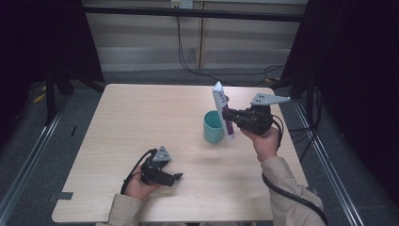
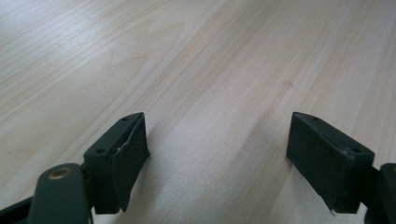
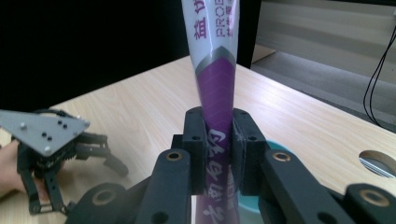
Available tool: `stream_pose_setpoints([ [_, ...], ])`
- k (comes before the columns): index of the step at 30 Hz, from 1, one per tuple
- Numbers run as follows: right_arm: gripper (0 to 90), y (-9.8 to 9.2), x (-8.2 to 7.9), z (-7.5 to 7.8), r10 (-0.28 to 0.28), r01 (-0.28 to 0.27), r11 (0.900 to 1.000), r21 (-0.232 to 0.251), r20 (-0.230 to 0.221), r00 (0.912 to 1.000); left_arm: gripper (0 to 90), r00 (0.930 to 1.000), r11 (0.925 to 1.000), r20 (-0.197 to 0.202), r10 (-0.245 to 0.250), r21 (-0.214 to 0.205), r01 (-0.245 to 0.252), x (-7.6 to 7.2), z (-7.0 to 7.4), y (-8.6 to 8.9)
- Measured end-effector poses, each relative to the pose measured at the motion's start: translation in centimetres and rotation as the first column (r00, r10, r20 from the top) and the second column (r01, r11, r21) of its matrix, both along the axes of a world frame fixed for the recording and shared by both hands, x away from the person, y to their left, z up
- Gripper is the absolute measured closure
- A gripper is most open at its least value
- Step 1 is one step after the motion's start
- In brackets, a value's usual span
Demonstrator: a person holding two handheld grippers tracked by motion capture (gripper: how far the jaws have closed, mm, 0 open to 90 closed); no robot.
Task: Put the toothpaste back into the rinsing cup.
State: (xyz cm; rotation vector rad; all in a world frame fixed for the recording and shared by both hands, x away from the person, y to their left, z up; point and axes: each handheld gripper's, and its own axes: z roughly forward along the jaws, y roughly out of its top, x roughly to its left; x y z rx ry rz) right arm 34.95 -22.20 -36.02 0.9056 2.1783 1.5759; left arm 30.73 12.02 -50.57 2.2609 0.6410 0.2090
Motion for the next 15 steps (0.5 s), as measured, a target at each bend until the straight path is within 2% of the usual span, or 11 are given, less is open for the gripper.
stream_pose_setpoints([
  [6, 78.1, 0.1, 0.6, 0.7, -0.017, 0.016, 0.9990, 0.043, 0.014, 0.9998, 19.0, 0.9995, 0.9998, 0.028, -0.017, -0.008, 0.018, -0.2, -0.3, 0.2],
  [15, 78.1, 0.5, 1.4, 1.0, -0.031, 0.029, 0.9981, 0.054, 0.024, 0.9993, 15.3, 0.9993, 0.9994, 0.020, -0.032, -0.015, 0.033, -0.3, -0.3, 0.1],
])
